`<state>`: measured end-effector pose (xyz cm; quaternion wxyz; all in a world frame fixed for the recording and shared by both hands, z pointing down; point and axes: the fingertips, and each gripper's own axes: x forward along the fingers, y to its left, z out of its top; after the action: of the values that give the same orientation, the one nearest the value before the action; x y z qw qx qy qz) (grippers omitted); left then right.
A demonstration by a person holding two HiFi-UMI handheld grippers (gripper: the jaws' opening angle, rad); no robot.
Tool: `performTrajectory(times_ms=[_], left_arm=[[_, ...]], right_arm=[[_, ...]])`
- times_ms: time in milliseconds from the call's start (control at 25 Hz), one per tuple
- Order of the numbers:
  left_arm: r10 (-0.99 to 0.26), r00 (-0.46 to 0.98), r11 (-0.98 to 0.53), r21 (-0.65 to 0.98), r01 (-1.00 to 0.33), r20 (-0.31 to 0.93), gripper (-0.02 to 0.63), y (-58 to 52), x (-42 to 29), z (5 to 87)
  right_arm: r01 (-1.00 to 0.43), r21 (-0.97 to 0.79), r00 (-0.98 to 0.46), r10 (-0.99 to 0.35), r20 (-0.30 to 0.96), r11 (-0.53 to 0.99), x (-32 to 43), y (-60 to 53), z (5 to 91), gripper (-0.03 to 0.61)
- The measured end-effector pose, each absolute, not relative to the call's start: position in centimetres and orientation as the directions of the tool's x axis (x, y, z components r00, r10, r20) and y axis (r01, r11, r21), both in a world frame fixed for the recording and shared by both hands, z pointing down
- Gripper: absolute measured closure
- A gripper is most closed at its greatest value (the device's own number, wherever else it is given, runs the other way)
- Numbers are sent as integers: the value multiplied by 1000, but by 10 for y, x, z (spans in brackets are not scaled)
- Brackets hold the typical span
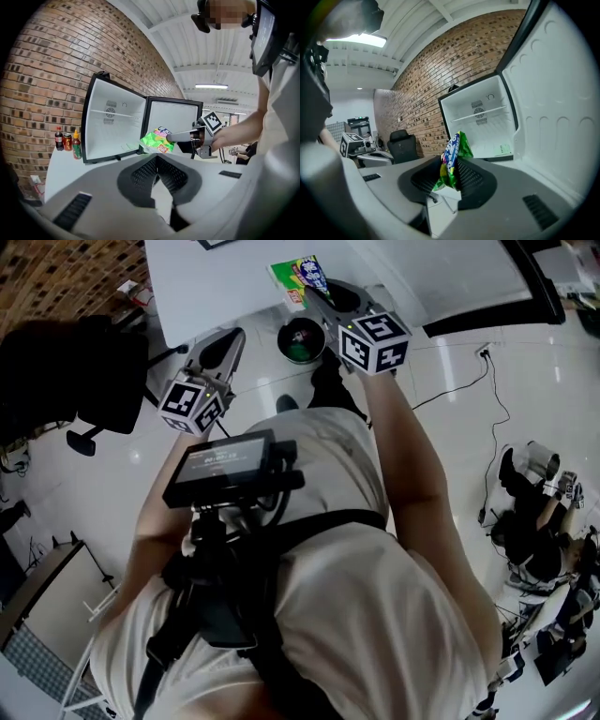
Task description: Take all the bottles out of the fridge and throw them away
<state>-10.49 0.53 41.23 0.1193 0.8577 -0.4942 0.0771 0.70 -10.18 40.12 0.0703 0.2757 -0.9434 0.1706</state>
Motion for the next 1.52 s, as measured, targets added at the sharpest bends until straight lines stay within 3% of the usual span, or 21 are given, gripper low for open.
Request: performTrajectory(times_ms=[480, 920, 1520], left_arm=[[-793, 578, -559, 145, -816, 194, 609, 53, -111, 395], [-811, 511, -484, 167, -859, 285, 609, 24, -87, 431], [-865, 409, -376, 164, -912, 292, 609, 23, -99, 406]], right_arm=[[-599, -252, -796, -532, 288, 760, 10, -16, 398, 479], [-488, -287, -840, -355, 410, 825, 10, -38, 489, 479], [-354, -303, -812, -130, 569, 885, -23, -49, 565, 480]])
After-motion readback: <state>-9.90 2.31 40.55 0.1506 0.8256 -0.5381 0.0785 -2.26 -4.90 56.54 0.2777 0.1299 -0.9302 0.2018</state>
